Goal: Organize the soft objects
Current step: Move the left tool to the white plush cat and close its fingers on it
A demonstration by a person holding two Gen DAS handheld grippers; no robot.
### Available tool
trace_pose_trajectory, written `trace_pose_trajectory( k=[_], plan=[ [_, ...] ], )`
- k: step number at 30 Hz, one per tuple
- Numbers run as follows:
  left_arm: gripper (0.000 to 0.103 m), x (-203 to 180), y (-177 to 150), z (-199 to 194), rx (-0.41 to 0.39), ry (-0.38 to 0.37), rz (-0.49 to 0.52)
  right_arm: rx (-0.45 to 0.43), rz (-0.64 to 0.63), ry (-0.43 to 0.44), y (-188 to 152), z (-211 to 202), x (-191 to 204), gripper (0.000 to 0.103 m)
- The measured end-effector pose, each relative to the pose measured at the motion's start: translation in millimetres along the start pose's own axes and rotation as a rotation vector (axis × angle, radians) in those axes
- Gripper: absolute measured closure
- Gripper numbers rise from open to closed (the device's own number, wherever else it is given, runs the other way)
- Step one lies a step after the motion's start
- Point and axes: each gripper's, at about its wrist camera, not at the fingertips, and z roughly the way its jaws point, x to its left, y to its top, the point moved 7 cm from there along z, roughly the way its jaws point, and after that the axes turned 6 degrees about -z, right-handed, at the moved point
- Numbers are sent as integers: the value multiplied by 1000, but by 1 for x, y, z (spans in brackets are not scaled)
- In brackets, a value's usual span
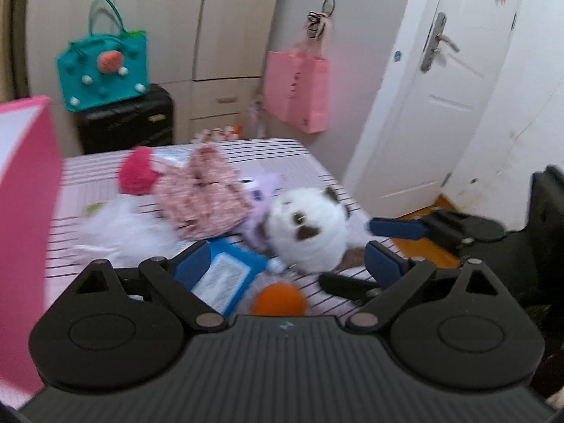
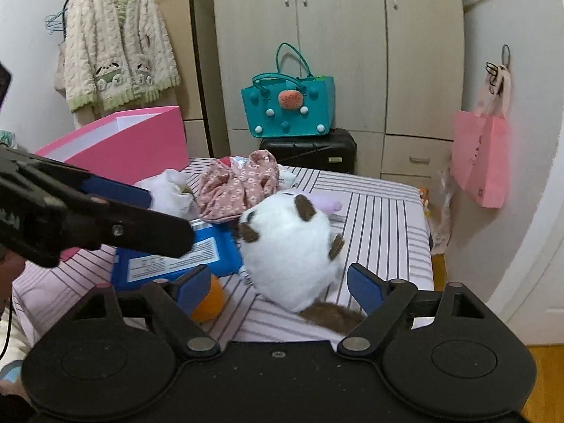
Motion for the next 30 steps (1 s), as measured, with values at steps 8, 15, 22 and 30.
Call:
trace_pose_trajectory(
  k=[8,15,22,30],
  plan=[
    [12,-7,9,38,8,-114,-128,13,-85,28,0,26,-13,15],
    [39,-2,5,63,45,-83,-162,16,-69,128,0,33,-18,38],
    [45,-5,-3,67,14,-40,-190,12,-85,110,-1,33,-17,41],
    [45,-17,-7,63,-6,7,-137,-17,-162,2,0,23,-5,42]
  ],
)
